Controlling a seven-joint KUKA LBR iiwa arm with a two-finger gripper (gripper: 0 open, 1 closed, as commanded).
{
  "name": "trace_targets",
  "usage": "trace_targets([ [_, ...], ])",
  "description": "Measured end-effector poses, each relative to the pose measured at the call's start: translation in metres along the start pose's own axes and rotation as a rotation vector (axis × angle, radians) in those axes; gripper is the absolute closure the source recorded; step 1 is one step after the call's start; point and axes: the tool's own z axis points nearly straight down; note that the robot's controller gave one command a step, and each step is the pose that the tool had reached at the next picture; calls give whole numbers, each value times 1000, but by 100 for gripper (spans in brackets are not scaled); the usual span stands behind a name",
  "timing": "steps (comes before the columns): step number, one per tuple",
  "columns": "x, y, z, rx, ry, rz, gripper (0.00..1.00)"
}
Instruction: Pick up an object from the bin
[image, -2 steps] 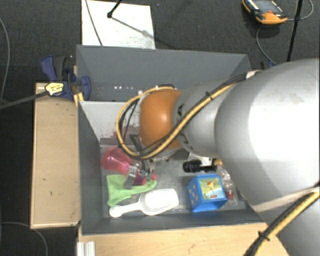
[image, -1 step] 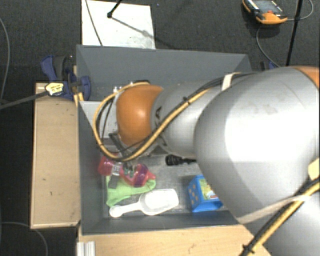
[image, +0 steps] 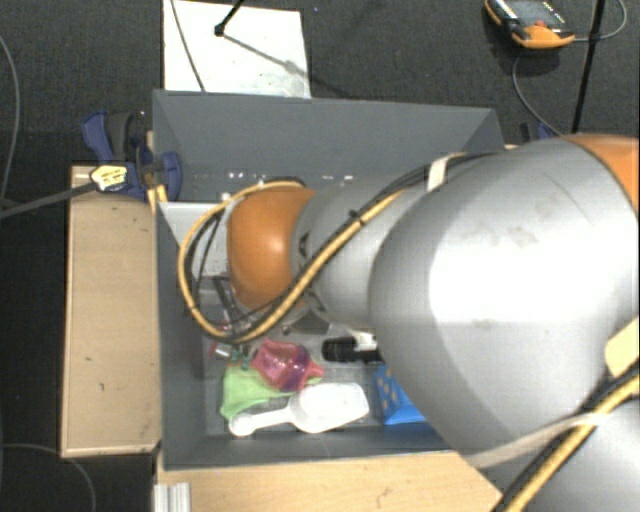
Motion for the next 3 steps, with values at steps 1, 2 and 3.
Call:
trace_targets([
  [1, 0, 0, 0, 0, 0, 0, 100],
  [2, 0, 0, -2, 1, 1, 1, 100],
  [3, 1, -1, -12, 5, 5, 1, 100],
])
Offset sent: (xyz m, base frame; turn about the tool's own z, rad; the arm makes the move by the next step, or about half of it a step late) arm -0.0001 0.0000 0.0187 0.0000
